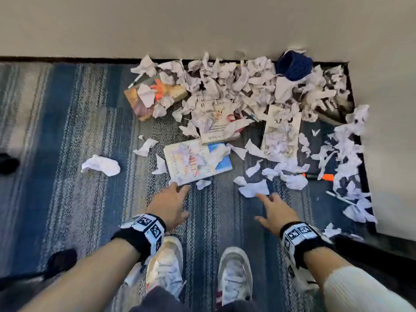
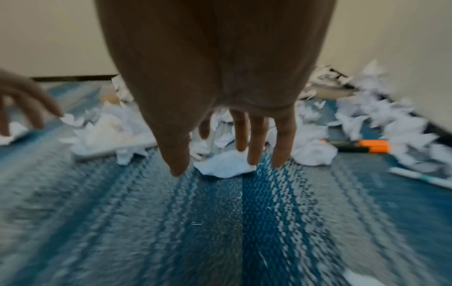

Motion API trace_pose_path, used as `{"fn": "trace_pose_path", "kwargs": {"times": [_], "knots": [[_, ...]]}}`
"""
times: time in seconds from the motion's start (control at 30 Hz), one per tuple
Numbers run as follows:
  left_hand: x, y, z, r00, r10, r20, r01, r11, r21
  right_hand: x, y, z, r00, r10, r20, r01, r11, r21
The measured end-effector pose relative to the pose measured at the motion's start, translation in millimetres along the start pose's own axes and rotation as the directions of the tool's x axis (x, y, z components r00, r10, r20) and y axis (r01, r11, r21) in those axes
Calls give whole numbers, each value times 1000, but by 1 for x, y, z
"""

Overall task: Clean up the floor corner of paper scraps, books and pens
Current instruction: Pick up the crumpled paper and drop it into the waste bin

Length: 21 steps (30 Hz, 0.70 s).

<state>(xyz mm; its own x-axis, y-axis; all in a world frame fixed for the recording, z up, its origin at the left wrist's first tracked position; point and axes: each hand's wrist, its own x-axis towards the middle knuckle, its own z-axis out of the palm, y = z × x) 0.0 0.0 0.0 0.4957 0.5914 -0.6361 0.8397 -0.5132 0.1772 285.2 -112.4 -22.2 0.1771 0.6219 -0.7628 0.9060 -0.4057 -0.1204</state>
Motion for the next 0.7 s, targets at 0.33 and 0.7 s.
{"fn": "trace_pose_path", "kwargs": {"times": [0.33,0.7], "knots": [[119,-9,59,905,416,-85,-364,864,349,102,19,51,903,-241,-357,254,967,-10],[138,11,33,663,412,-625,-321,911,260,68,35,15,779,-86,-621,155,986,58]]}}
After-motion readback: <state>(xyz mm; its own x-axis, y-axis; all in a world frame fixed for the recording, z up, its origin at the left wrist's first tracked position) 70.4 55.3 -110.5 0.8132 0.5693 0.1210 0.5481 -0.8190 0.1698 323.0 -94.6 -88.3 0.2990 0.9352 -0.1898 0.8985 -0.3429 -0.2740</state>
